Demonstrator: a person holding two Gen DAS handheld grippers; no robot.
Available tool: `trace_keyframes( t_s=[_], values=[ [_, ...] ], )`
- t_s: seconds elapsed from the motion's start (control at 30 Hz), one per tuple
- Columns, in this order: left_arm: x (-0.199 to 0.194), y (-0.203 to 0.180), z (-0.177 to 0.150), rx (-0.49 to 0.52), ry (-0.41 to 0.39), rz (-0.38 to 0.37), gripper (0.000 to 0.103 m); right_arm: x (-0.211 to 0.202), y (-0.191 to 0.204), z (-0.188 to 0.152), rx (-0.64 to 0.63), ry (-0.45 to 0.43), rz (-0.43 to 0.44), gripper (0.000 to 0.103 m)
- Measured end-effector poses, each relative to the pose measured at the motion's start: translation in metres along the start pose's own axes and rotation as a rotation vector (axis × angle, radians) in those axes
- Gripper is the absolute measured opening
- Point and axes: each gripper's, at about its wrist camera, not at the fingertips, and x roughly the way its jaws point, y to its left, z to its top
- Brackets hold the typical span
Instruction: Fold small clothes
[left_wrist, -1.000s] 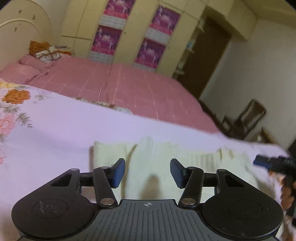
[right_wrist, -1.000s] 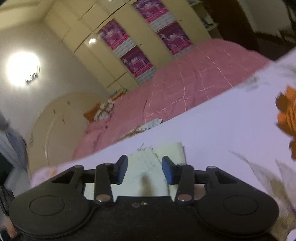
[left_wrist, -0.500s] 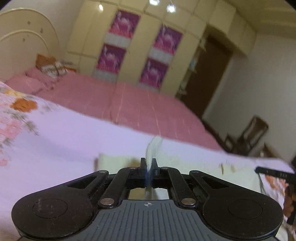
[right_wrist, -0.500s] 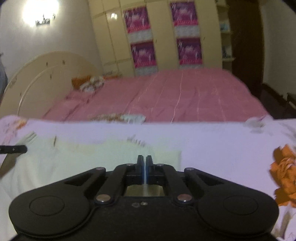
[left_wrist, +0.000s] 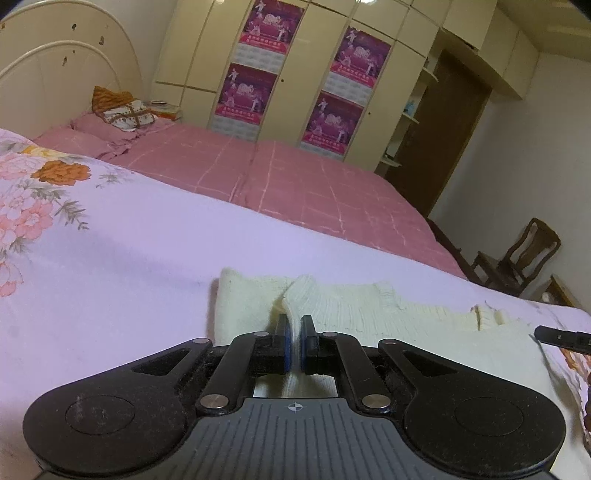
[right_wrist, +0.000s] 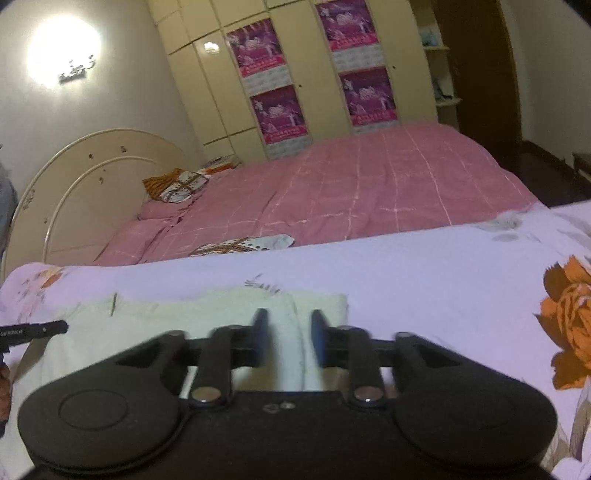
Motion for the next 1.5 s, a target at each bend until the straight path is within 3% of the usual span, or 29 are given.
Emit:
trace_keyframes(
  t_s=[0.13,0.37,0.43,0.47,0.57,0.63,0.73,0.8,0.87,0.9,0.97,1.0,1.03,1.07,1.17,1.2,1.27,1.33,1.43,1.5],
  values=[
    [0.006,-0.007,0.007,0.039,0.014,0.006,0.004,0.012,0.007,0.004,-0.035,0.042,0.006,0.024],
    [0.01,-0.009,0.007,0.041,0.037,-0.012,0.003,0.019,0.021,-0.005,-0.093,0.053,-0.059,0.038],
    [0.005,-0.015,0.004,0.082,0.001,0.01,0.003,0.019,0.022,-0.005,-0.095,0.069,-0.042,0.025],
    [-0.002,-0.018,0.003,0.096,-0.041,0.015,0.003,0.018,0.025,-0.004,-0.112,0.07,-0.044,0.007],
    [-0.026,-0.022,-0.001,0.082,-0.193,0.008,0.003,0.001,0.032,-0.003,-0.154,-0.026,-0.069,0.004],
    [-0.028,-0.022,-0.002,0.079,-0.223,0.034,0.003,-0.015,0.032,-0.001,-0.14,-0.114,-0.082,0.004],
    [-0.009,-0.023,-0.003,0.086,-0.132,0.082,0.003,-0.011,0.03,0.001,-0.138,-0.118,-0.118,0.004],
    [0.008,-0.022,-0.003,0.079,-0.031,0.114,0.003,0.006,0.027,-0.003,-0.135,-0.043,-0.157,0.004],
    [0.009,-0.022,0.001,0.074,-0.023,0.111,0.004,0.022,0.024,-0.011,-0.134,0.037,-0.188,0.005],
    [0.008,-0.021,0.003,0.074,-0.016,0.109,0.006,0.022,0.026,-0.013,-0.137,0.027,-0.193,0.005],
    [-0.002,-0.019,0.005,0.068,-0.035,0.134,0.022,0.018,0.028,-0.011,-0.127,0.029,-0.202,0.011],
    [-0.012,-0.022,0.006,0.075,-0.07,0.159,0.047,0.012,0.03,-0.008,-0.121,0.018,-0.213,0.025],
    [-0.022,-0.031,0.002,0.107,-0.119,0.168,0.074,0.002,0.036,-0.006,-0.132,-0.014,-0.216,0.029],
    [-0.028,-0.043,0.0,0.148,-0.161,0.154,0.081,-0.006,0.044,-0.005,-0.157,-0.049,-0.19,0.029],
    [-0.019,-0.093,-0.008,0.241,-0.102,0.021,0.084,-0.004,0.08,-0.002,-0.229,-0.033,-0.056,0.041],
    [-0.013,-0.107,-0.011,0.273,-0.073,-0.002,0.084,0.006,0.097,-0.005,-0.258,0.009,-0.006,0.05],
    [-0.003,-0.121,-0.015,0.286,-0.036,0.014,0.084,0.023,0.123,-0.012,-0.307,0.047,0.001,0.051],
    [0.001,-0.11,-0.017,0.251,-0.019,0.031,0.084,0.037,0.134,-0.018,-0.337,0.084,-0.035,0.048],
    [-0.008,-0.067,-0.022,0.236,-0.005,0.13,0.084,0.036,0.113,-0.018,-0.292,0.08,-0.094,0.047],
    [-0.019,-0.042,-0.021,0.203,-0.007,0.173,0.084,0.023,0.088,-0.015,-0.283,0.043,-0.248,0.05]
  ],
)
